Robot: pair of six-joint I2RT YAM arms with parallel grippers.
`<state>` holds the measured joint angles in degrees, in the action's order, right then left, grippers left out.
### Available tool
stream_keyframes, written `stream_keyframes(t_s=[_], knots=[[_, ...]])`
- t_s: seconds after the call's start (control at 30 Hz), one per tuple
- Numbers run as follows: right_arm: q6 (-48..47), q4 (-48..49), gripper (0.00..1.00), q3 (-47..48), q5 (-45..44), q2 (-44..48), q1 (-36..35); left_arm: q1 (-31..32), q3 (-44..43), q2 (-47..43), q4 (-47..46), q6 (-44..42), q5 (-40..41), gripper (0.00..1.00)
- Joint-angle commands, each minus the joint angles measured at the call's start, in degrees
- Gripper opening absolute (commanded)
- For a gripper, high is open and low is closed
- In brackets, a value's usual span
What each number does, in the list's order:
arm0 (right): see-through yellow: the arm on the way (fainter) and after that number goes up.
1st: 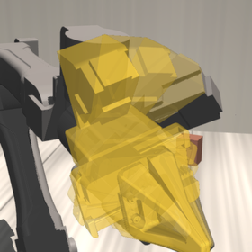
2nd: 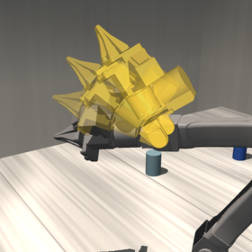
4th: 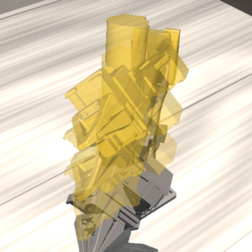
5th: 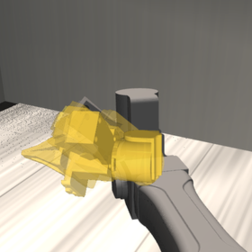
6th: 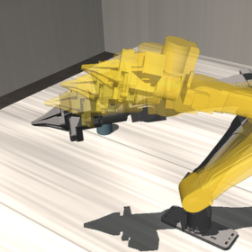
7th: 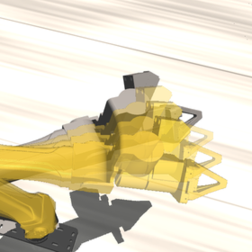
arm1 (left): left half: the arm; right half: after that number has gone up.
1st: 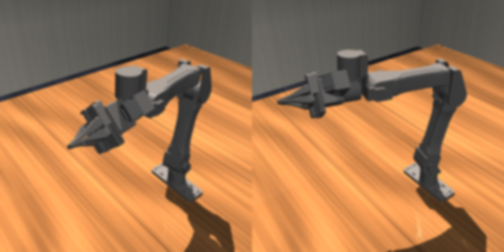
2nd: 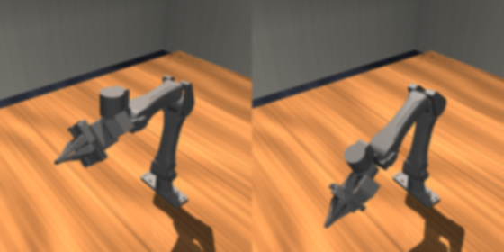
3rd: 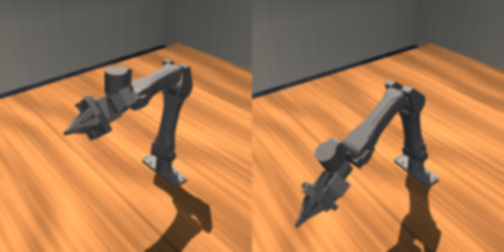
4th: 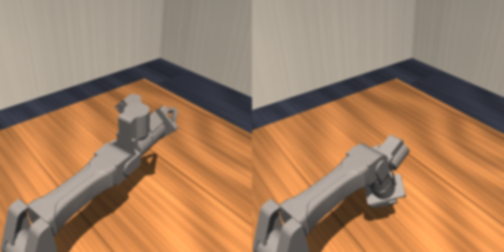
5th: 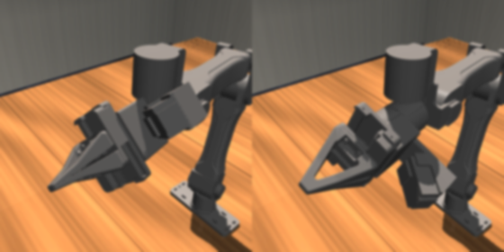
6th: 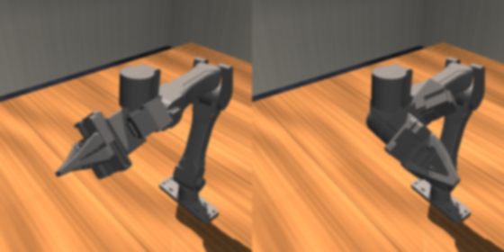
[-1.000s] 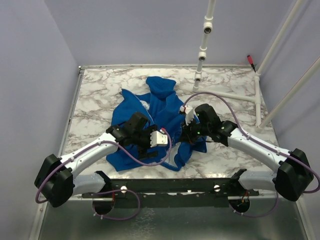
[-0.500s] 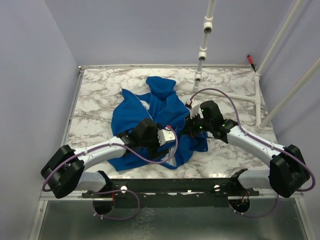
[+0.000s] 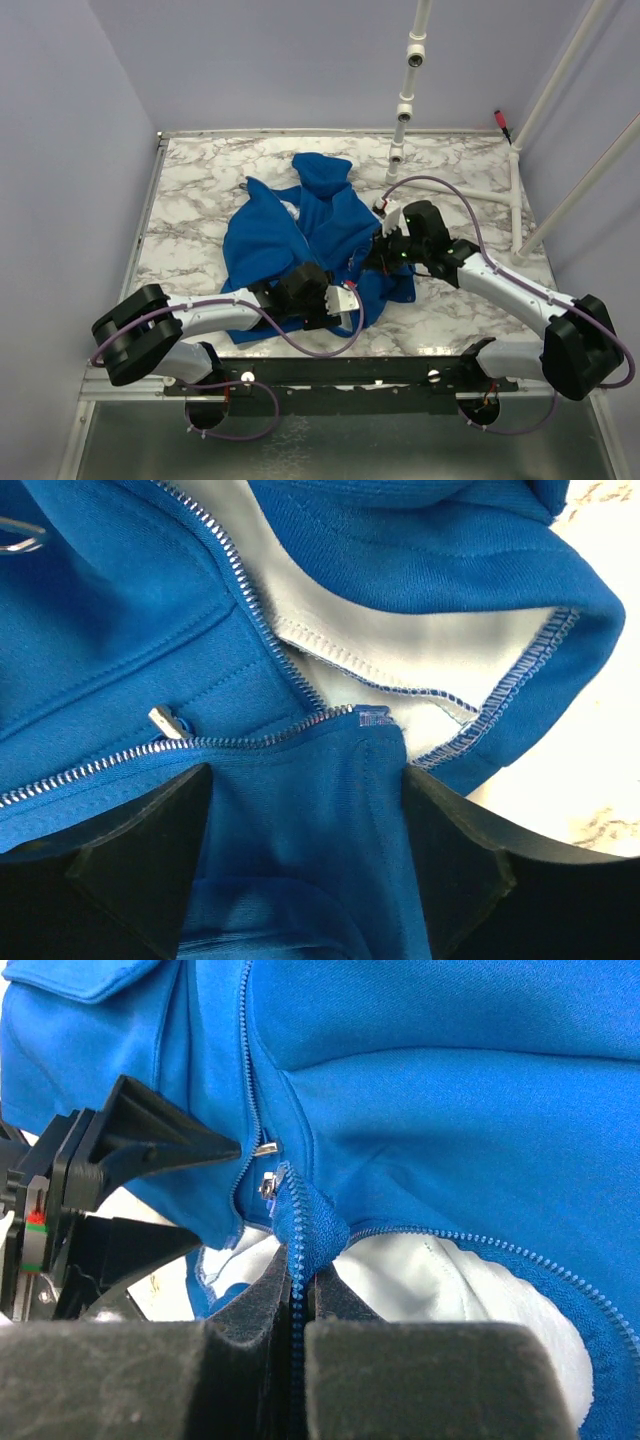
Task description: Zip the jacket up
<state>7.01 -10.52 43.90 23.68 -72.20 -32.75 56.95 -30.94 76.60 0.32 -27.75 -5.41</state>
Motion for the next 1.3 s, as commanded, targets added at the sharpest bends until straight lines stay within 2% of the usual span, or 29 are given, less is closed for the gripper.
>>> stream_keyframes(t_s=[0.0, 0.17, 0.37, 0.6, 0.67, 0.8, 0.87, 0.93, 1.03, 1.1, 1.17, 1.27], knots=[[-0.59, -2.05, 0.01, 2.47, 1.6, 1.77, 0.84, 0.45, 2.54, 2.64, -2.93, -6.41, 7.77, 0.7], [-0.7, -2.43, 0.01, 2.6, 2.62, 2.58, 1.42, 0.37, 1.87, 1.91, -2.48, -6.43, 9.13, 0.54], [-1.1, -2.25, 0.01, 2.77, 4.21, 1.75, 1.78, -0.43, -0.43, -2.02, 5.2, -6.51, 8.37, 0.35], [-1.1, -1.5, 0.0, 3.81, 5.2, -0.92, 1.96, -0.89, 1.15, -12.3, 10.44, -10.06, 6.54, 0.3], [-1.11, -1.6, 0.01, 4.01, 5.45, -1.32, 1.91, -0.88, 1.96, -14.28, 10.58, -12.48, 6.98, 0.25], [-0.92, -1.84, 0.01, 4.66, 6.51, -1.7, 1.93, -0.85, 3.06, -15.78, 9.91, -16.93, 7.63, 0.18], [-1.02, -2.3, 0.01, 4.76, 6.86, -1.79, 1.97, -0.87, 3.01, -15.31, 8.94, -16.01, 7.78, 0.18], [-0.91, -2.68, 0.01, 4.79, 7.12, -1.71, 1.96, -0.87, 1.42, -13.9, 8.42, -12.28, 6.16, 0.22], [-0.65, -2.83, 0.01, 4.77, 7.12, -1.46, 1.98, -0.88, -3.46, -9.74, 8.36, -2.23, 1.64, 0.47], [-0.62, -2.99, 0.01, 4.97, 6.78, -1.36, 1.97, -0.87, -6.73, -5.5, 8.15, 4.45, -0.15, 0.59], [-0.59, -3.29, 0.01, 5.19, 6.12, -1.44, 1.97, -0.87, -6.86, -3.44, 6.63, 8.04, -1.73, 0.63], [-0.63, -3.45, 0.01, 5.01, 5.26, -1.13, 1.96, -0.3, -4.88, -2.28, 5.0, 8.01, -2.74, 0.66]])
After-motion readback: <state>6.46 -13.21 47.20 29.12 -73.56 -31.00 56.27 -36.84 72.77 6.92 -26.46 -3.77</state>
